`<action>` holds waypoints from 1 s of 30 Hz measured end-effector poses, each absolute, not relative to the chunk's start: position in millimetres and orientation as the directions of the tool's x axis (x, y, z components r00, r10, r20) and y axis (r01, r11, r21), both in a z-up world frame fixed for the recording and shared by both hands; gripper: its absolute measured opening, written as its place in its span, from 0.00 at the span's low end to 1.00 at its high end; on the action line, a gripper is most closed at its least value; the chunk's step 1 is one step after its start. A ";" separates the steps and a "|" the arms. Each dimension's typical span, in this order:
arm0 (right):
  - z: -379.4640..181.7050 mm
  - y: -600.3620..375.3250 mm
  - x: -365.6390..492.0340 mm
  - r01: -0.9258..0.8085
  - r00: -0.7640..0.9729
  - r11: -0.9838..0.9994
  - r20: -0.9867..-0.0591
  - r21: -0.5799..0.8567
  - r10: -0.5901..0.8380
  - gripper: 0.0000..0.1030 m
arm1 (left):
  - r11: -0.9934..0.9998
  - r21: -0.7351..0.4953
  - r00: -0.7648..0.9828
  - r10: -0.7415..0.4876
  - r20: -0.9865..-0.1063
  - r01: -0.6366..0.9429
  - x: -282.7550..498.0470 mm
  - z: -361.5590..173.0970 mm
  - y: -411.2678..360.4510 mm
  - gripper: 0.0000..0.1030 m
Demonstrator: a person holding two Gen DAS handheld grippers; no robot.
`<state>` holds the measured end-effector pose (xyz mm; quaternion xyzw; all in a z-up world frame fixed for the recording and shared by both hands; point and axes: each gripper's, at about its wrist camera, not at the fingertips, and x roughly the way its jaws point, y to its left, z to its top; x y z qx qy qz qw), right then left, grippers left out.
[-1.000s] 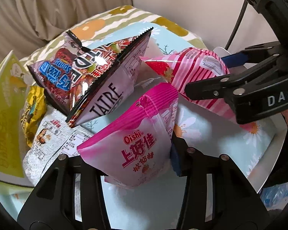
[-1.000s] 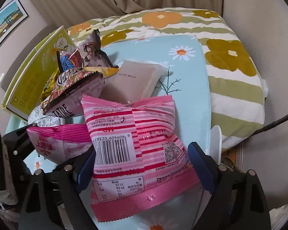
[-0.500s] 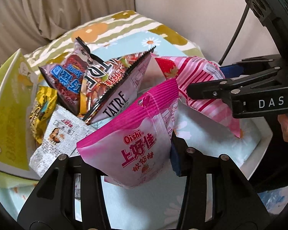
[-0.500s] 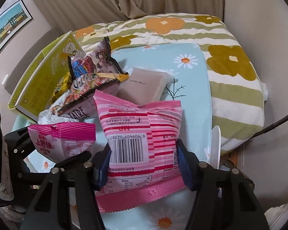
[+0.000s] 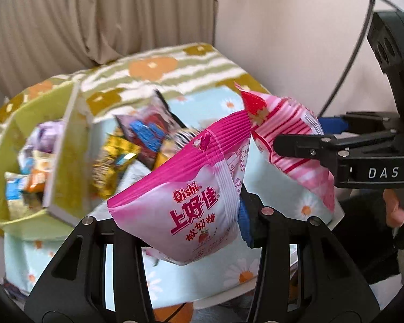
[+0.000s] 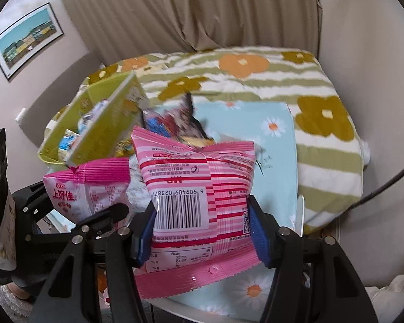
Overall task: Organize snacks
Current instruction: 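Grasp the pink Oishi packet with the left tool while the right tool grasps the pink striped packet, then carry both pink packets over the yellow-green box and open both tools to drop them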
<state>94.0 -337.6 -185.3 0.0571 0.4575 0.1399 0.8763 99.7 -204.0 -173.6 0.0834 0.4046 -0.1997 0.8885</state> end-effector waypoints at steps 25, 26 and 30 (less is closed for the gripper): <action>-87.9 -103.4 182.5 -0.370 0.594 0.890 -0.670 0.264 0.446 0.55 | 0.986 -0.088 0.716 -0.165 -0.679 0.144 193.8 -80.9 77.2 0.40; -89.7 -88.3 192.5 -0.357 0.594 0.896 -0.675 0.265 0.437 0.55 | 0.985 -0.094 0.710 -0.168 -0.684 0.143 202.2 -83.9 86.1 0.40; -95.8 -56.2 219.9 -0.321 0.594 0.907 -0.687 0.273 0.418 0.55 | 0.983 -0.118 0.675 -0.185 -0.715 0.144 249.0 -100.1 124.0 0.40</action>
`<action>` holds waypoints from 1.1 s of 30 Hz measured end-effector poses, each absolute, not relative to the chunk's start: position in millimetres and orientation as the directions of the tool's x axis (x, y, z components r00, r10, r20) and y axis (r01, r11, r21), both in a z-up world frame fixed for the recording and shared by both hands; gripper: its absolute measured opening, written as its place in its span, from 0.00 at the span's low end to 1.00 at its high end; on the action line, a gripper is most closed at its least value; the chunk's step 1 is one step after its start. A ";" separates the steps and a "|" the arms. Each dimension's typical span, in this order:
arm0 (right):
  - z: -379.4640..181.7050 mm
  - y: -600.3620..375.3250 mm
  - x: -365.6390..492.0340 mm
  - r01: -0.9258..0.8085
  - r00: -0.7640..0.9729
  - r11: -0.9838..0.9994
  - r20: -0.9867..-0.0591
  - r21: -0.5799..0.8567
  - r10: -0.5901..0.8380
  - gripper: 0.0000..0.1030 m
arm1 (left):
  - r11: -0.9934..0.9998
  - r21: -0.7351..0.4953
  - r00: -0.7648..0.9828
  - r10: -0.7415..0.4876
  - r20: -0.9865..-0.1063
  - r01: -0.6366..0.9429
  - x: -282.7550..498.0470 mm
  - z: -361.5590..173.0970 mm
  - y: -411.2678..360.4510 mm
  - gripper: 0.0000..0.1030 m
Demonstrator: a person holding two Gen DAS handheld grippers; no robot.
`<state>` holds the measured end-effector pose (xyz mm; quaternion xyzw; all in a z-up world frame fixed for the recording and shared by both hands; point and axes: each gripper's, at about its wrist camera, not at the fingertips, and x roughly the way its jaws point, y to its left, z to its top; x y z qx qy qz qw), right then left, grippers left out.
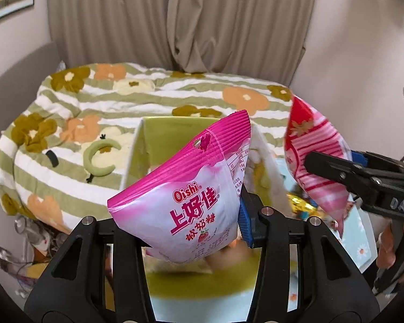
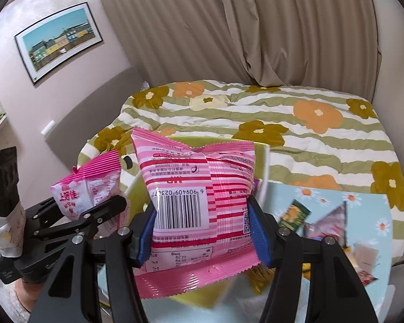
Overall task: Organize snacks
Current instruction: 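Carry both pink packets over the yellow-green box and open both tools to drop them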
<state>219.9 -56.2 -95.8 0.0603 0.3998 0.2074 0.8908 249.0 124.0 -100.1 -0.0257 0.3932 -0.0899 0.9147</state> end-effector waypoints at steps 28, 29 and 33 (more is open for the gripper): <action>-150.4 -29.1 288.7 -0.169 0.513 0.956 -0.806 0.241 0.294 0.55 | 0.986 -0.124 0.483 -0.162 -0.861 0.108 317.1 -170.0 156.1 0.99; -149.8 -28.2 289.4 -0.175 0.510 0.955 -0.807 0.242 0.298 0.55 | 0.987 -0.127 0.485 -0.161 -0.859 0.103 312.1 -168.5 157.2 0.99; -143.3 -22.2 293.6 -0.207 0.508 0.950 -0.804 0.234 0.309 0.55 | 0.987 -0.131 0.495 -0.157 -0.855 0.088 295.3 -163.4 159.5 0.99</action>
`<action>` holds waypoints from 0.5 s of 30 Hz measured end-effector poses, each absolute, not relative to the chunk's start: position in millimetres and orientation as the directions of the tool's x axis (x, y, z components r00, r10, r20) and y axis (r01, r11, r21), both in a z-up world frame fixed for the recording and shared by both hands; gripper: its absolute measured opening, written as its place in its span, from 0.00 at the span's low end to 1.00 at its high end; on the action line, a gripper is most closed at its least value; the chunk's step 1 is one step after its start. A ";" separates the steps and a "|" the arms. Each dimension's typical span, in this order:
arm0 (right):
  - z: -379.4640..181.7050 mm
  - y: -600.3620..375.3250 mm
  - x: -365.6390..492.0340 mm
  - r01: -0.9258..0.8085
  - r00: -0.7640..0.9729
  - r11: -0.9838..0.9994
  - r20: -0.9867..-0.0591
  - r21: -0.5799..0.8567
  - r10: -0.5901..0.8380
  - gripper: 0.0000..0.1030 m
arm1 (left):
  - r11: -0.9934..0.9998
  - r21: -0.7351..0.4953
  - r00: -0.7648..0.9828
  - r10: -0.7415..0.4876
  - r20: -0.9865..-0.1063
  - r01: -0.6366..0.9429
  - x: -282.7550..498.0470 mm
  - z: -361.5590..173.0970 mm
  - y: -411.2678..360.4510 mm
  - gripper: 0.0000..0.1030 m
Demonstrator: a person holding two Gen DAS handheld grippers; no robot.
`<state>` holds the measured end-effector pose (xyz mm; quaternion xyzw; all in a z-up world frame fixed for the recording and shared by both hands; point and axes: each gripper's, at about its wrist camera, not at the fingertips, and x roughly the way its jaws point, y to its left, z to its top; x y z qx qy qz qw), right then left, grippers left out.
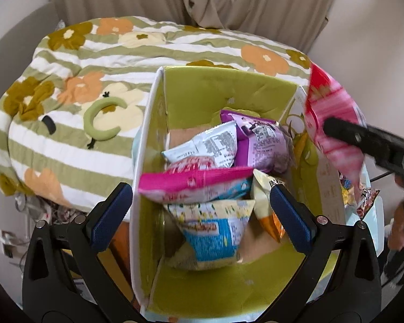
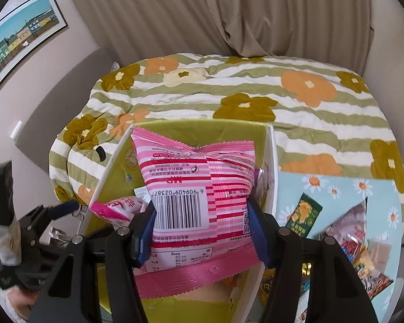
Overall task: Organize snacks
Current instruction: 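Carry both pink packets over the yellow-green box and open both tools to drop them, then withdraw both open tools from the box toward the snacks on the mat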
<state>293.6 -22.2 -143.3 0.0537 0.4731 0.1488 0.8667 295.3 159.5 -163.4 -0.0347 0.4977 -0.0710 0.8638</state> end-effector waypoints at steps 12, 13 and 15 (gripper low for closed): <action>-156.8 7.4 318.6 -0.268 0.466 0.925 -0.805 0.268 0.368 0.81 | 0.991 -0.127 0.496 -0.130 -0.859 0.041 276.7 -163.6 165.4 0.98; -156.8 7.3 316.1 -0.278 0.474 0.918 -0.790 0.283 0.387 0.96 | 0.991 -0.129 0.495 -0.130 -0.859 0.037 274.9 -164.3 166.0 0.98; -154.2 6.7 310.3 -0.295 0.492 0.910 -0.770 0.290 0.405 0.98 | 0.991 -0.132 0.494 -0.131 -0.859 0.033 271.7 -165.2 166.5 0.98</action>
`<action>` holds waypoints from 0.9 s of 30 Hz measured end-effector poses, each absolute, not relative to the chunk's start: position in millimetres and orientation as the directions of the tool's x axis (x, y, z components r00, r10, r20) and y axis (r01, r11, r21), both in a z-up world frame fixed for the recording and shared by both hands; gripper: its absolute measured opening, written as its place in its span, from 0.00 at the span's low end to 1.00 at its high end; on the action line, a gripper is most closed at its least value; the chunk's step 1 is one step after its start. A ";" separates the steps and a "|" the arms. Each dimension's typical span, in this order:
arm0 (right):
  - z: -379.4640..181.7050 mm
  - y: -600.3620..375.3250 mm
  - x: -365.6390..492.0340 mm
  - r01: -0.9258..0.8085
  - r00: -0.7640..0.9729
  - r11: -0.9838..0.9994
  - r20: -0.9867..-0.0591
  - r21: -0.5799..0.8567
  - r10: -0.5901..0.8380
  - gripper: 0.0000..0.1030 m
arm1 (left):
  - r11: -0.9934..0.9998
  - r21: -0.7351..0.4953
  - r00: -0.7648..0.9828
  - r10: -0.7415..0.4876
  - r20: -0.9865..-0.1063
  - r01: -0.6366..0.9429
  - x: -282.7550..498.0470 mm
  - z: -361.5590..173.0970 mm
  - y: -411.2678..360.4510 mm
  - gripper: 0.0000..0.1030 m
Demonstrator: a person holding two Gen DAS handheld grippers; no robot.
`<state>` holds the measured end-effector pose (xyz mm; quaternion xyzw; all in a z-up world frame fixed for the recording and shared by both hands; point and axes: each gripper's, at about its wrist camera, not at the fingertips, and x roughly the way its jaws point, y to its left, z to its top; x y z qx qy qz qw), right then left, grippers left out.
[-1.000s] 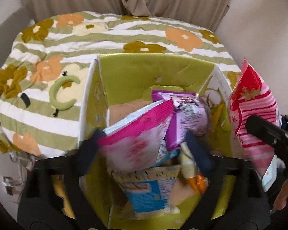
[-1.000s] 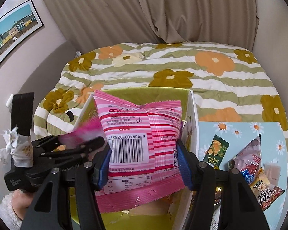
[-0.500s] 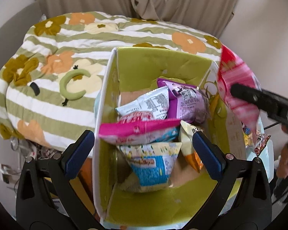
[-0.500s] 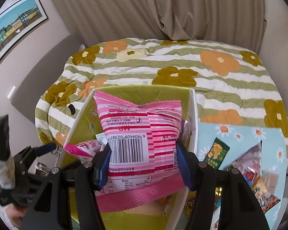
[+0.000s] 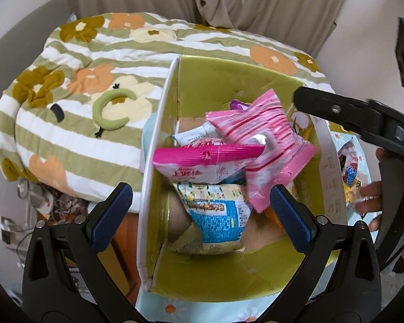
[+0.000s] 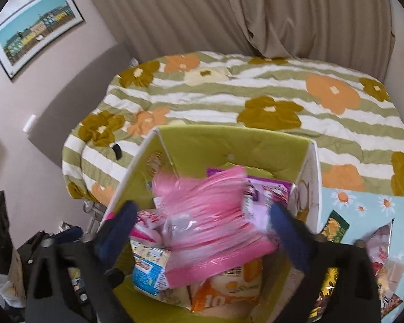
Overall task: Organize snacks
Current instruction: 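Withdraw both open tools from the box toward the snacks on the mat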
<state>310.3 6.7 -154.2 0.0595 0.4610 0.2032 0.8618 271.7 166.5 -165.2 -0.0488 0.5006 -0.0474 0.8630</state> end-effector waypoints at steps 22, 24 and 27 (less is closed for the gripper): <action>-97.0 -38.8 220.8 -0.240 0.603 0.950 -0.736 0.200 0.308 0.98 | 0.971 -0.195 0.576 -0.241 -0.781 0.141 222.0 -112.8 138.8 0.98; -91.1 -52.1 210.2 -0.216 0.615 0.956 -0.733 0.198 0.290 0.98 | 0.965 -0.212 0.584 -0.263 -0.768 0.156 214.4 -107.7 130.3 0.98; -83.1 -75.4 193.6 -0.178 0.639 0.967 -0.725 0.183 0.255 0.98 | 0.956 -0.230 0.583 -0.295 -0.757 0.184 202.3 -102.0 113.1 0.98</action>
